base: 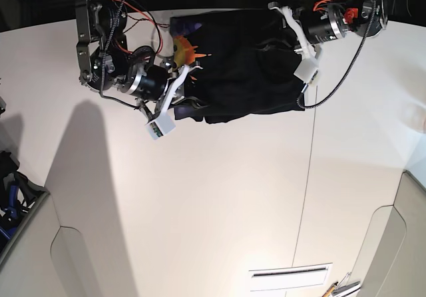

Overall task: Fold the T-shirt properly
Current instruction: 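Fold the bundle over with both grippers, exposing the printed graphic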

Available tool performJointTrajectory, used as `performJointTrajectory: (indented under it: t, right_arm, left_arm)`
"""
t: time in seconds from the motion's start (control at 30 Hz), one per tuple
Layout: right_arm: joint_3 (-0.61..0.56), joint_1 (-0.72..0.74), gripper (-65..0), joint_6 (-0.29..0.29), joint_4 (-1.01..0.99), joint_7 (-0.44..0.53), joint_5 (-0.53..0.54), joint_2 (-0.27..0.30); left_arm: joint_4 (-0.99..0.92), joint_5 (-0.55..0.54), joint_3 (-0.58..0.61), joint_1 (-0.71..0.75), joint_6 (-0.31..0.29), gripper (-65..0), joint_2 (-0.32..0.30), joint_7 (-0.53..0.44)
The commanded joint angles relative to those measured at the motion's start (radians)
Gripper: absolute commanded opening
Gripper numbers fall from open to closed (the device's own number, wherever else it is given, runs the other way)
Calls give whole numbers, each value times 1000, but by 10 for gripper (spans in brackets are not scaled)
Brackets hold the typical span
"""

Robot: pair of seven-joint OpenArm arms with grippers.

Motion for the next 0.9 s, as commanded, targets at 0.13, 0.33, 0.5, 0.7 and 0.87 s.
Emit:
performJointTrajectory:
  t: [0.13, 0.33, 0.5, 0.7, 0.87]
  right_arm:
    - [34, 10, -650, 0, 26, -124, 80, 0]
    - [89, -19, -650, 0, 49, -232, 251, 0]
    - [89, -93, -650, 9, 114, -251, 351, 0]
    - [89, -125, -650, 12, 284, -245, 380, -1]
    - [58, -88, -650, 19, 378, -217, 367, -5]
  left_arm:
    - [-58, 271, -5, -22, 92, -650, -30, -179]
    - [-89, 336, -4, -135, 134, -650, -29, -233]
    - [-89, 333, -1, -238, 134, -650, -18, -246]
    - [-65, 317, -2, -313, 135, -650, -25, -245]
    - [23, 319, -64, -303, 135, -650, -27, -199]
